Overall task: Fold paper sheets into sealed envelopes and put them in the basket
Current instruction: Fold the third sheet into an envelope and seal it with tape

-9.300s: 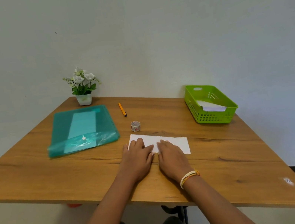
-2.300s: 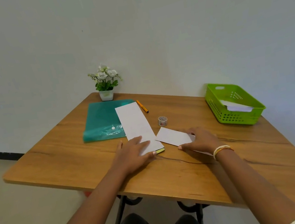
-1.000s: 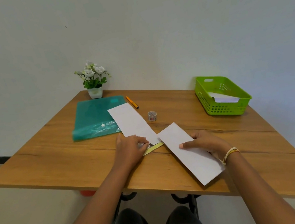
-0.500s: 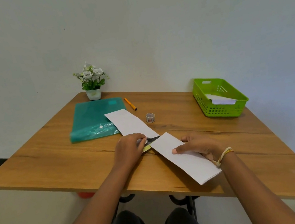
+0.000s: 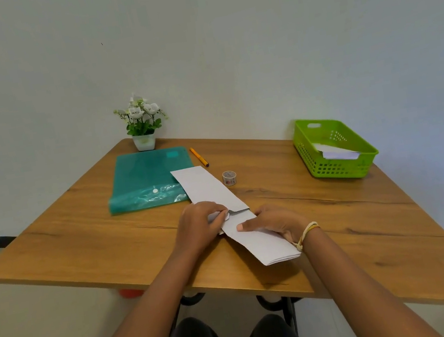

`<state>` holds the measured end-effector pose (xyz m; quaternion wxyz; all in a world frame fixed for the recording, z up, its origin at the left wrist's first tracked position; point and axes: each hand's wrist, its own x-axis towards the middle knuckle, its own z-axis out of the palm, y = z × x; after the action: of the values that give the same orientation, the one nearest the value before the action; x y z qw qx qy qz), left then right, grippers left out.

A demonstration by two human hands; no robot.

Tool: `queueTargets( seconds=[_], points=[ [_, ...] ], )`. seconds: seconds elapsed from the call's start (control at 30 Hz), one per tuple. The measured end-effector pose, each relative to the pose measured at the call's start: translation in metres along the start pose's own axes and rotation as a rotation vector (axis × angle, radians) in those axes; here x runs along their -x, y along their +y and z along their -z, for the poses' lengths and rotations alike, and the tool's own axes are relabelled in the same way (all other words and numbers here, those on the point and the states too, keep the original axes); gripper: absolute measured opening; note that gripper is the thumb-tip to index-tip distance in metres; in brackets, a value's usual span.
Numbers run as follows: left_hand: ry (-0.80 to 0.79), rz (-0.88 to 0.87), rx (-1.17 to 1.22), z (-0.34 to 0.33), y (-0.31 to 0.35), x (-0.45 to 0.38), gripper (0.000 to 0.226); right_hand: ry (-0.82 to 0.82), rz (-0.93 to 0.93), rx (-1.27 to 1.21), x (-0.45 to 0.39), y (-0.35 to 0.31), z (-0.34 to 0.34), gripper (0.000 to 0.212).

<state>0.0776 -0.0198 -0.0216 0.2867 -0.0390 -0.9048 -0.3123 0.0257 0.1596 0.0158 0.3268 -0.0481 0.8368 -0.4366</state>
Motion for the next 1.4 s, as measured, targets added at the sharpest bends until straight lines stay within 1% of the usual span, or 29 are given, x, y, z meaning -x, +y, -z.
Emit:
queueTargets(
  seconds=[0.07,0.13,0.2,0.27,0.3,0.33,0.4,0.47,0.53,0.6,0.67,0.7,0.73,0.83,0.87,0.9,0.97,1.03,1.1,1.13,1.2,1.27,1.33,1.4],
  points=[
    [-0.029,0.030,0.008,0.000,-0.002,0.001,0.018,0.086,0.033,-0.031,-0.002,0.000,-0.005,0.043],
    [-0.049,0.080,0.014,0.000,-0.004,0.001,0.020,0.093,0.033,-0.063,-0.002,0.003,-0.006,0.043],
    [-0.028,0.120,0.024,0.000,-0.006,0.001,0.020,-0.003,-0.042,-0.048,0.005,0.006,0.000,0.046],
    [-0.003,0.140,0.041,0.000,-0.007,0.000,0.020,-0.110,-0.098,-0.051,0.015,0.008,0.009,0.043],
    [0.001,0.144,0.050,0.000,-0.007,0.000,0.021,-0.108,-0.094,-0.090,0.019,0.009,0.014,0.043],
    [0.001,0.144,0.059,-0.001,-0.006,0.000,0.021,-0.051,-0.065,-0.151,0.020,0.011,0.017,0.044],
    [-0.004,0.134,0.076,-0.001,-0.004,0.000,0.022,0.159,0.037,-0.266,0.021,0.012,0.017,0.042],
    [-0.022,0.134,0.103,-0.001,-0.003,0.001,0.023,0.310,0.100,-0.346,0.019,0.010,0.010,0.028],
    [-0.056,0.151,0.132,-0.002,0.000,0.003,0.025,0.369,0.119,-0.409,0.014,0.009,-0.001,0.015],
    [-0.090,0.163,0.151,-0.005,0.002,0.006,0.026,0.410,0.129,-0.451,0.006,0.009,-0.012,0.010],
    [-0.104,0.157,0.154,-0.007,0.003,0.008,0.026,0.429,0.157,-0.416,0.000,0.009,-0.020,0.007],
    [-0.101,0.163,0.154,-0.007,0.003,0.008,0.026,0.396,0.176,-0.384,-0.001,0.009,-0.021,0.008],
    [-0.088,0.181,0.159,-0.007,0.002,0.008,0.025,0.324,0.196,-0.366,-0.002,0.010,-0.019,0.016],
    [-0.038,0.240,0.201,-0.006,0.000,0.004,0.024,0.003,0.254,-0.339,0.004,0.015,-0.005,0.055],
    [-0.032,0.251,0.208,-0.006,0.000,0.004,0.024,-0.046,0.275,-0.269,0.006,0.017,0.000,0.063],
    [-0.031,0.256,0.210,-0.006,0.000,0.004,0.024,-0.052,0.301,-0.177,0.008,0.020,0.004,0.066],
    [-0.035,0.260,0.218,-0.007,-0.001,0.003,0.024,0.010,0.357,-0.069,0.011,0.022,0.007,0.057],
    [-0.045,0.269,0.245,-0.007,-0.001,0.002,0.024,0.094,0.383,-0.144,0.011,0.021,0.005,0.048],
    [-0.062,0.270,0.280,-0.006,-0.001,0.003,0.023,0.181,0.380,-0.231,0.008,0.020,0.000,0.047],
    [-0.075,0.264,0.286,-0.005,-0.001,0.003,0.022,0.255,0.386,-0.197,0.005,0.020,-0.003,0.048],
    [-0.096,0.244,0.286,-0.004,-0.001,0.004,0.020,0.434,0.423,-0.007,-0.003,0.019,-0.010,0.047],
    [-0.109,0.233,0.291,-0.005,-0.001,0.004,0.020,0.591,0.463,0.191,-0.009,0.019,-0.018,0.051],
    [-0.123,0.232,0.302,-0.005,-0.002,0.004,0.019,0.674,0.483,0.344,-0.015,0.018,-0.023,0.056],
    [-0.133,0.221,0.316,-0.006,-0.002,0.004,0.018,0.684,0.490,0.387,-0.021,0.019,-0.025,0.057]
  ],
)
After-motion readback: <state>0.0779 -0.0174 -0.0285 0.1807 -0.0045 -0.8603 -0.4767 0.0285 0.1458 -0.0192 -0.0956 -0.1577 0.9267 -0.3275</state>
